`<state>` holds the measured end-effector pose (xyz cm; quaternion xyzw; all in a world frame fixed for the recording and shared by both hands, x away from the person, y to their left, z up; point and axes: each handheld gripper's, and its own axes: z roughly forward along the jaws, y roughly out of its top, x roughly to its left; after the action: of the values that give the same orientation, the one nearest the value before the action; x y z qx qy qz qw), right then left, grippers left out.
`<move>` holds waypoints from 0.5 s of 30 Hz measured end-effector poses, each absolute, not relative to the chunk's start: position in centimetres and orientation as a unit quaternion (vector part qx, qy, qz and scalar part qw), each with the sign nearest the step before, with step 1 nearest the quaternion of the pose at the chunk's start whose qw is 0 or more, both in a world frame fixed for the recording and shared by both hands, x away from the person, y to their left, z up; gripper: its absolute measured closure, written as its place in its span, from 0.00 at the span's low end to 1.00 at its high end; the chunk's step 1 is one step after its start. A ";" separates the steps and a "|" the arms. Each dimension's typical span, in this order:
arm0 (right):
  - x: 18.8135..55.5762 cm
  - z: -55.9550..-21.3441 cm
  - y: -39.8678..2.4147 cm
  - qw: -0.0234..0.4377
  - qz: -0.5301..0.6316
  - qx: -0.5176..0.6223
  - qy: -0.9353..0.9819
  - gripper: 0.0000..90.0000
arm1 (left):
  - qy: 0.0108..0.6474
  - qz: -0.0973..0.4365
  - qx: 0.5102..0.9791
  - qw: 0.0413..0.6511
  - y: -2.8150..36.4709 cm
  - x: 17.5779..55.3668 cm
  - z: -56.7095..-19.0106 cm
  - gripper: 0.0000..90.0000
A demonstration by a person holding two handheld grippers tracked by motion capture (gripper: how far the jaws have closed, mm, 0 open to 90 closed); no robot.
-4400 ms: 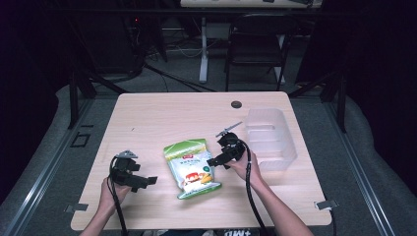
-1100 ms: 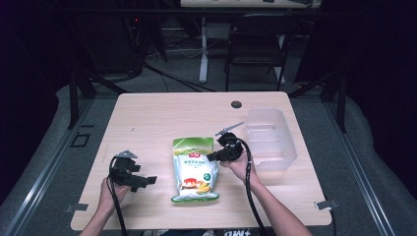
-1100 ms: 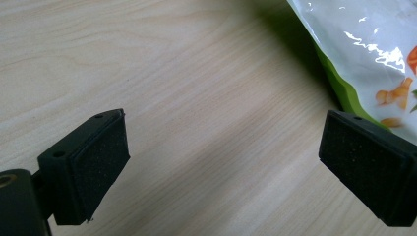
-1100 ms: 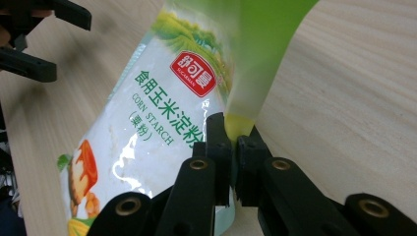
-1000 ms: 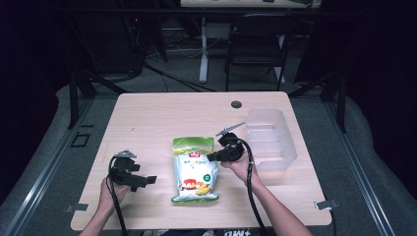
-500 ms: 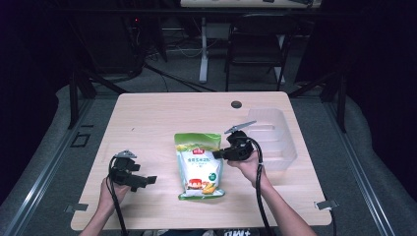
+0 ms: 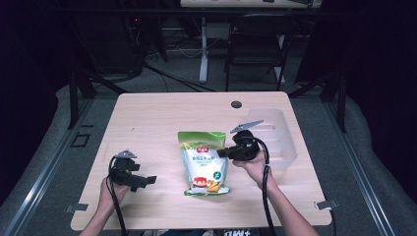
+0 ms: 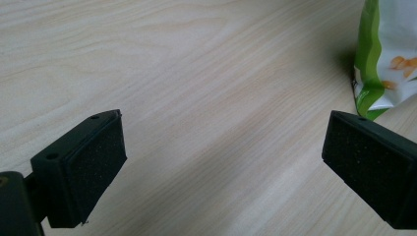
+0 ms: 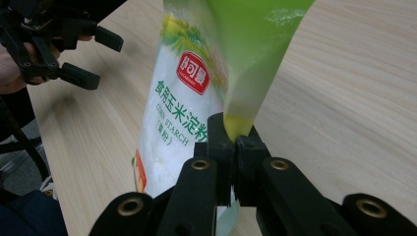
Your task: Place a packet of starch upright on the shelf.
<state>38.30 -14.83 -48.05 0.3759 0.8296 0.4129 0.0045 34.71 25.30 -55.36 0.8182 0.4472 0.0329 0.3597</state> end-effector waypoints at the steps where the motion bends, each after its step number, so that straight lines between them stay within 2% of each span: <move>1: 38.3 -48.0 -14.9 0.005 0.415 0.375 0.829 0.98 | 0.448 0.034 0.818 0.361 25.3 34.7 -55.3 0.03; 15: 37.8 -45.4 -15.2 0.017 0.439 0.360 0.823 0.99 | 0.445 0.038 0.818 0.363 25.3 34.6 -55.2 0.03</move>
<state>37.76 -15.16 -45.40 0.3596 0.8233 0.4389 0.0173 34.62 25.28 -55.24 0.8176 0.4451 0.0377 0.3632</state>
